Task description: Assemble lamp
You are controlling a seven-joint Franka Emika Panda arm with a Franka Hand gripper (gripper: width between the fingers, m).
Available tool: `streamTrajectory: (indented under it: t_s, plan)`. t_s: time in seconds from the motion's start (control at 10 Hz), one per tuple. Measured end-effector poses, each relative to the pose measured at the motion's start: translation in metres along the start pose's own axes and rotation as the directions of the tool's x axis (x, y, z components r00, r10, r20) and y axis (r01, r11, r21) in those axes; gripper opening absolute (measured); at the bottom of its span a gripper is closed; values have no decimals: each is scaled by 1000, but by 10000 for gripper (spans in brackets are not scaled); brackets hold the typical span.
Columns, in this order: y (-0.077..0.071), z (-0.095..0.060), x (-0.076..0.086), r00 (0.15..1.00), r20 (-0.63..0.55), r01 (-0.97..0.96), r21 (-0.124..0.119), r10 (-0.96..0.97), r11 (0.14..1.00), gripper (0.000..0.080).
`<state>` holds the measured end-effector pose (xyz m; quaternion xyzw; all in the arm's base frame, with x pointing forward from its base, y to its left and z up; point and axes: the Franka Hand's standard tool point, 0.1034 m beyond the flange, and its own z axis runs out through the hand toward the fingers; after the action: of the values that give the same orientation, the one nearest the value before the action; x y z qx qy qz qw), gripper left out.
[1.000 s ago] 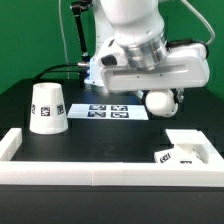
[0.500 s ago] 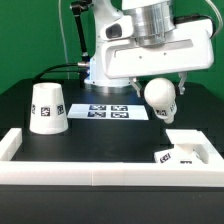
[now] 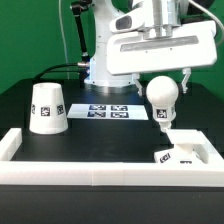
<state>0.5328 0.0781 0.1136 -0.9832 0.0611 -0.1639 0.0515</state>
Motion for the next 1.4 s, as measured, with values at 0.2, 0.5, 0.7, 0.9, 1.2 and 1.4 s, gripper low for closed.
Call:
streamTrajectory:
  t_s: [0.2,0.5,0.7,0.9,1.2,1.4]
  plan:
    - [2,0,5,1000,10,18,-1,-18,1000,580]
    - [2,0,5,1000,11,23,-1,-23,1000,580]
    - [-7,-10,22,995,-8,99,8,-99,995,580]
    - [-13,-13,37,985,-4,170,16,-170,985,580]
    - [-14,-11,44,981,-25,191,12,-191,981,580]
    - [-16,-22,44,979,-44,200,12,-199,980,580]
